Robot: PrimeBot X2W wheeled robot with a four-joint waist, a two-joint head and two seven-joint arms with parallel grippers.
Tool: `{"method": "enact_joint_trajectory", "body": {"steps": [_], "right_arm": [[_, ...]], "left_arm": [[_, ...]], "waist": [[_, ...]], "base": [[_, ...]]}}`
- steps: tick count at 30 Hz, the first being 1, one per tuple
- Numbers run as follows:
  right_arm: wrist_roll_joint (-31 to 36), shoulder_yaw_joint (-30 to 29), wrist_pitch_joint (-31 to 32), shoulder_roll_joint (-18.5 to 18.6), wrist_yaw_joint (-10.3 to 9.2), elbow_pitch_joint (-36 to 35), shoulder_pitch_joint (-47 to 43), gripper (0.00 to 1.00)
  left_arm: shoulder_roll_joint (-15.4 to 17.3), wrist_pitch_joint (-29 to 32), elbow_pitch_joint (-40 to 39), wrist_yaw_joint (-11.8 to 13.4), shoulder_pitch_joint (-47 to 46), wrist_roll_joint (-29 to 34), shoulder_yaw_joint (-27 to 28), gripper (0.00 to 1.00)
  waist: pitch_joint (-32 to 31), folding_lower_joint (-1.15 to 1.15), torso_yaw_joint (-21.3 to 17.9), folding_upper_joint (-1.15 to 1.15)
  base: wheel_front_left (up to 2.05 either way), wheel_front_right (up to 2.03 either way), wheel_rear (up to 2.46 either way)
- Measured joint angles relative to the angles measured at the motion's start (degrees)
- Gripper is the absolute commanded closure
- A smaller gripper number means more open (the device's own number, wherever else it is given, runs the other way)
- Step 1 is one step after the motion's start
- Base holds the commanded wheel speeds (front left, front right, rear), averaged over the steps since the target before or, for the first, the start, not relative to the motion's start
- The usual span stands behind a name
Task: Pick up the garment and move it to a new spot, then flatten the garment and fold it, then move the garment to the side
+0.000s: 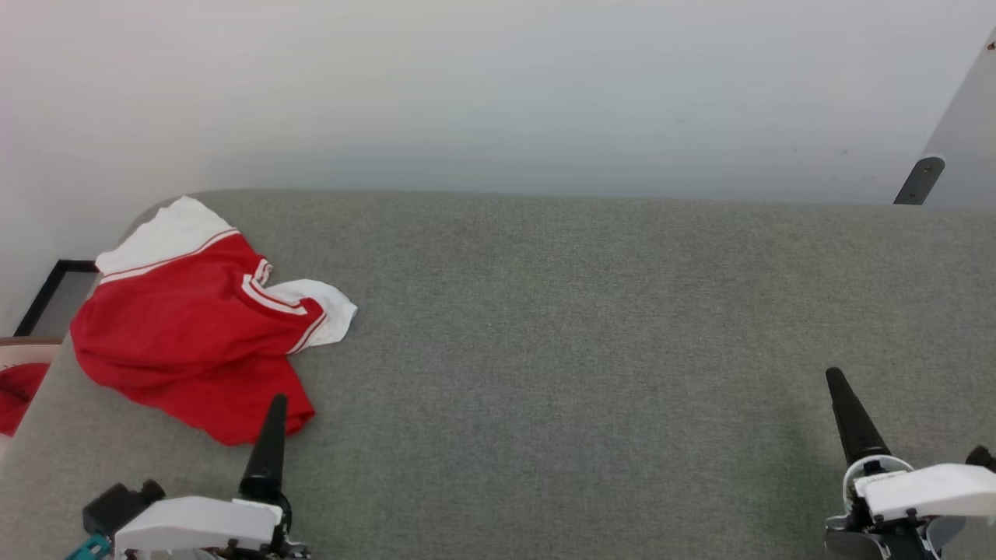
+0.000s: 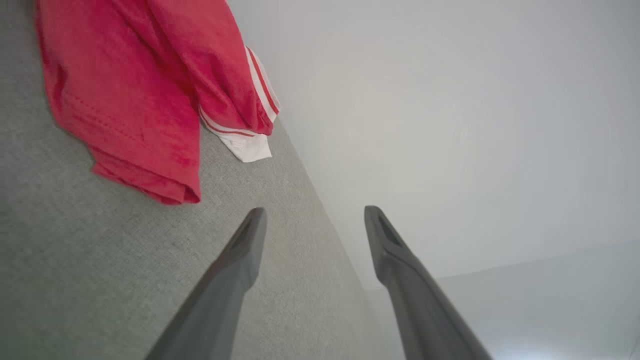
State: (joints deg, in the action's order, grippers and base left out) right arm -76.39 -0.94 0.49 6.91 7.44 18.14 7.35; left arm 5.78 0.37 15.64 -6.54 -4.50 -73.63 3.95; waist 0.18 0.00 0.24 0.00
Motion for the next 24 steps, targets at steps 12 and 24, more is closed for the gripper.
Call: {"method": "enact_joint_trajectory", "body": {"steps": [12, 24], "right_arm": [[13.8, 1.6, -2.6, 1.2, 0.01, 0.5, 1.5, 0.00], [28.8, 1.3, -4.9, 1.2, 0.01, 1.1, 1.7, 0.00]], "left_arm": [[0.7, -2.7, -1.0, 0.3, 0.0, 14.9, -0.8, 0.00], [1.5, -5.0, -1.1, 0.3, 0.0, 26.6, -1.9, 0.00]], "waist": [[-0.1, 0.00, 0.0, 0.00], [-0.1, 0.00, -0.1, 0.00]], "base": [[0.00, 0.00, 0.00], [0.00, 0.00, 0.00]]}}
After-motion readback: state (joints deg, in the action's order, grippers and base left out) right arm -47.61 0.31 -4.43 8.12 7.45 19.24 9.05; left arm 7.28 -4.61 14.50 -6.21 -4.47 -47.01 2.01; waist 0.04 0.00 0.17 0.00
